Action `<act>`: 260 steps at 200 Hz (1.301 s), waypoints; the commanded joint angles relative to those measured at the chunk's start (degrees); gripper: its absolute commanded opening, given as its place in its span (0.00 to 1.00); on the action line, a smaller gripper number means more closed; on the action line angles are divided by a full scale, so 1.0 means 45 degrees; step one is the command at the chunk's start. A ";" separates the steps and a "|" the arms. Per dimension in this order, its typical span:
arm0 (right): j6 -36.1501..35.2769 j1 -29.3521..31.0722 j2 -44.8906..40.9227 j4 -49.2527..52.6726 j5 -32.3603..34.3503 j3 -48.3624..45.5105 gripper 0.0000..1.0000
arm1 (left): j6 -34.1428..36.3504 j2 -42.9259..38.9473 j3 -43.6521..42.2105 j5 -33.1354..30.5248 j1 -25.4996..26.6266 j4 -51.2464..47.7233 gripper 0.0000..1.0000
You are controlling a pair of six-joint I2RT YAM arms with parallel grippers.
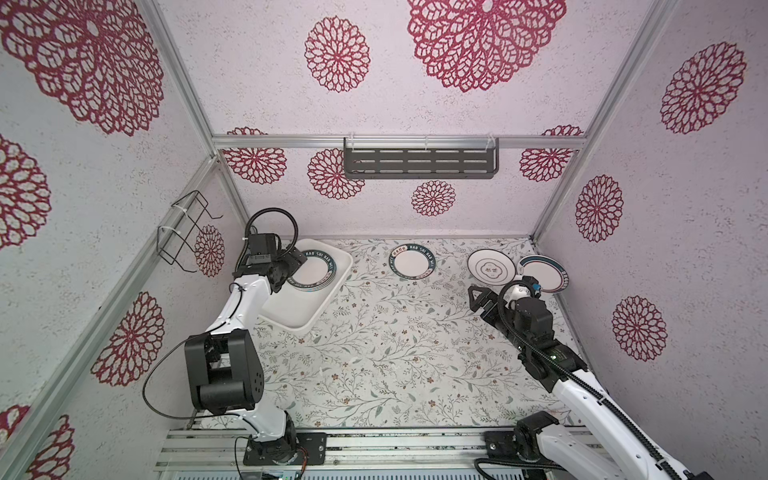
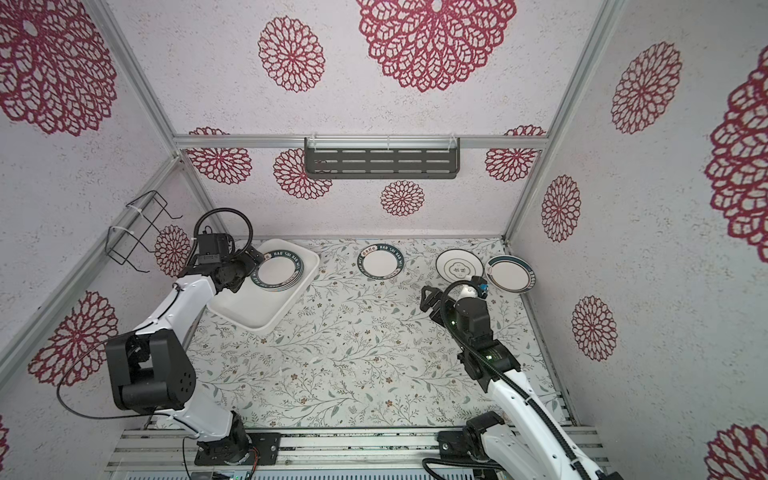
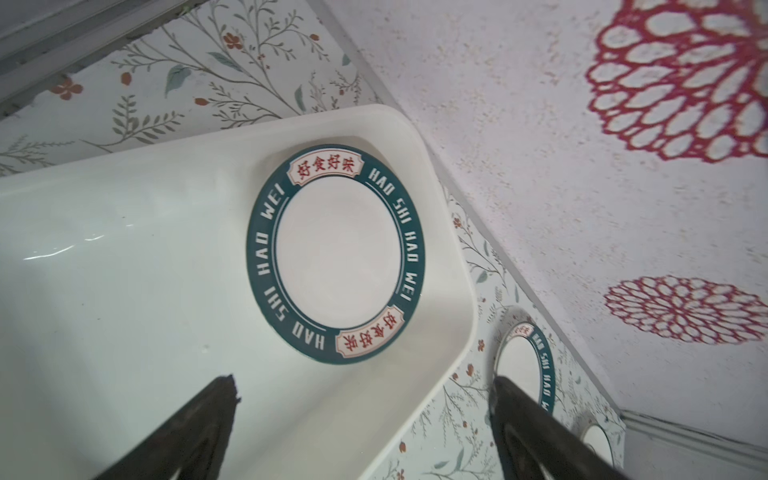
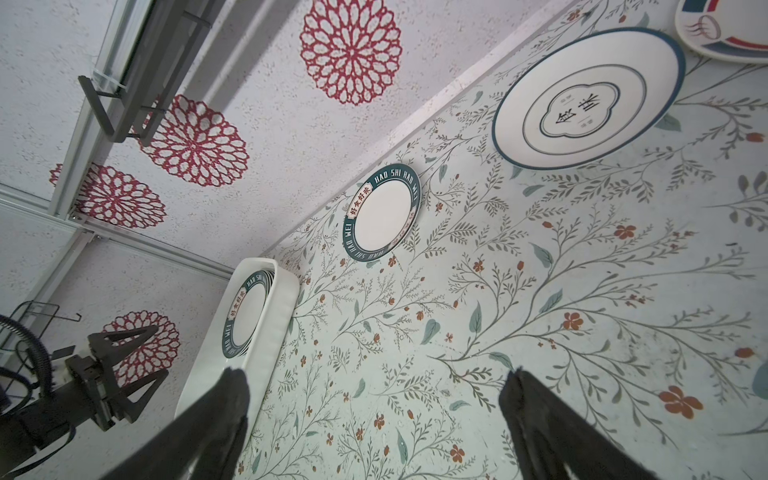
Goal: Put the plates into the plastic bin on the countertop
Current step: 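Lift the left gripper from the bin while the right reaches toward the far plates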
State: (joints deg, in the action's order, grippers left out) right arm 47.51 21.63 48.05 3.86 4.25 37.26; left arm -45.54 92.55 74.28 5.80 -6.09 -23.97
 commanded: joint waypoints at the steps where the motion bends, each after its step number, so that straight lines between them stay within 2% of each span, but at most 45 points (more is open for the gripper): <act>1: -0.0180 -0.0005 0.0500 -0.0423 0.0055 0.0375 0.99 | 0.0658 -0.0760 -0.0141 0.0422 0.0208 0.0052 0.97; 48: 0.0159 -0.0016 0.1971 -0.1300 -0.0517 0.0705 0.99 | 0.0848 -0.1000 -0.0140 0.0768 0.0474 0.0217 0.97; 147: 0.0456 -0.0004 0.2552 -0.0976 -0.0226 0.0878 0.99 | 0.0627 -0.0311 0.0125 0.1668 0.0523 0.0521 0.97; 200: 0.0485 0.0002 0.4096 -0.1118 -0.0754 0.1637 0.99 | 0.1180 -0.1464 -0.0571 0.2060 0.0532 0.0418 0.97; 260: 0.1575 -0.0012 0.6097 -0.1832 -0.1008 0.2310 0.99 | 0.2419 -0.2154 -0.0808 0.3628 0.0739 0.1158 0.97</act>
State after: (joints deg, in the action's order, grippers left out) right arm 51.22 21.65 74.26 -2.17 0.16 45.69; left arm -38.57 83.55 70.32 17.80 -3.81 -21.41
